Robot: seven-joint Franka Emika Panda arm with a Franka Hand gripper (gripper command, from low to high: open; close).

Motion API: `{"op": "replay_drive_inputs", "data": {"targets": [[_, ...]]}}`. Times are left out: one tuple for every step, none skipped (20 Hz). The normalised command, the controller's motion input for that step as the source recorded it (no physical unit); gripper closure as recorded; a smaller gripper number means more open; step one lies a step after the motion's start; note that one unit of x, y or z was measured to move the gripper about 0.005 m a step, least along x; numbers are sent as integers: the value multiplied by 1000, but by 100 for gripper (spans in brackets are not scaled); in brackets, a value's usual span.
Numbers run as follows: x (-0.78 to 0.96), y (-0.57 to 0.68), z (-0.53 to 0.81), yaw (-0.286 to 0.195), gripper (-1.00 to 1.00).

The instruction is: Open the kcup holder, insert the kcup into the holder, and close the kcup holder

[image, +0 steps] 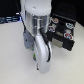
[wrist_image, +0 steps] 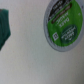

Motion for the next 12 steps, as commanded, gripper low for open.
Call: {"op": "replay_drive_inputs", "data": {"targets": [[-113, 178, 15, 12, -100], [-60, 122, 7, -3, -100], [-100, 187, -3, 16, -100], [-111, 190, -11, 19, -100], [-105, 152, -33, 10, -100], [-116, 179, -59, 24, -100], [-113, 76, -90, 10, -100], [-229, 69, -108, 9, -100], [-256, 65, -91, 9, -100], [-270, 71, -98, 7, -100], [-262, 67, -104, 7, -100], [-310, 33, -121, 2, -100]]}}
